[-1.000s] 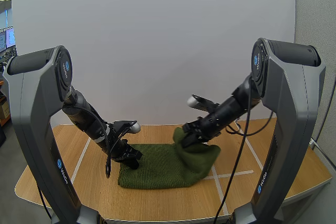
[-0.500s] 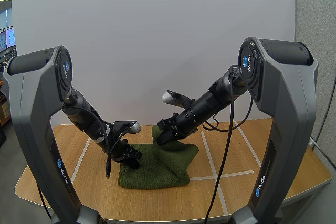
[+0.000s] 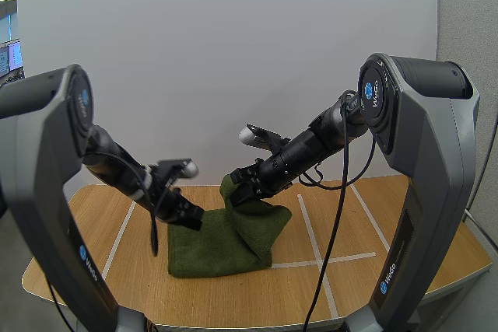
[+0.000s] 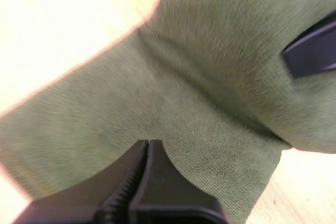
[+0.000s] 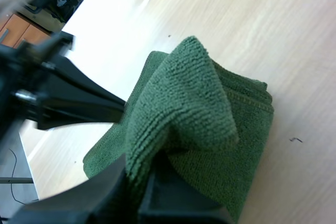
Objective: Fold the towel
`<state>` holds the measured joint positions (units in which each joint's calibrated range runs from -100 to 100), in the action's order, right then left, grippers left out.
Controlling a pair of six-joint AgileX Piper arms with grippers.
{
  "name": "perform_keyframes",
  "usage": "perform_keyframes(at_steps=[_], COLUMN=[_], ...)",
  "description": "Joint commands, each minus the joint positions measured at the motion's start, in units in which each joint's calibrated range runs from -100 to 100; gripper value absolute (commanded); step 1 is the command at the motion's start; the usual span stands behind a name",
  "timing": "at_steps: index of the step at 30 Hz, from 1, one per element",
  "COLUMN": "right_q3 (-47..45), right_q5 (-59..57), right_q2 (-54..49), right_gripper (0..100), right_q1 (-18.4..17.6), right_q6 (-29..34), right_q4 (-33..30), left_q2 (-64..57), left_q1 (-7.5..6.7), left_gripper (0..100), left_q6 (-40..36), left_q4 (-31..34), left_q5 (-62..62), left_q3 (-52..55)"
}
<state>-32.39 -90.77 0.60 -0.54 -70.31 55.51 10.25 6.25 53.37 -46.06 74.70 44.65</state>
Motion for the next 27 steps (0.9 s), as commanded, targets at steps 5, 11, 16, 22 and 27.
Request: perform_keyframes(at_steps=[5, 11, 16, 22, 27], right_q3=[0.34, 0.61, 0.61, 0.61, 0.61], right_q5=[2.38, 7.7, 16.56, 18.72, 20.6], right_q2=[-0.84, -0.84, -0.32, 0.83, 2.26], right_gripper=[0, 0, 0, 0, 0], right_q1=[-3.84, -6.69, -9.77, -11.69, -12.58], right_q6=[-0.28, -0.17, -0.17, -0.17, -0.17], right_q4=[3.32, 3.32, 2.81, 2.51, 1.13], left_q2=[-19.66, -26.63, -29.14, -29.52, -29.52], left_q1=[7.83, 11.73, 13.22, 14.86, 15.58], left_gripper=[0, 0, 0, 0, 0], left_q6=[2.45, 2.68, 2.06, 0.55, 0.31], left_q4=[-2.51, -3.11, -0.91, 2.26, 2.65], left_q5=[10.27, 17.31, 20.59, 22.41, 22.62], left_q3=[0.08, 0.08, 0.08, 0.08, 1.06])
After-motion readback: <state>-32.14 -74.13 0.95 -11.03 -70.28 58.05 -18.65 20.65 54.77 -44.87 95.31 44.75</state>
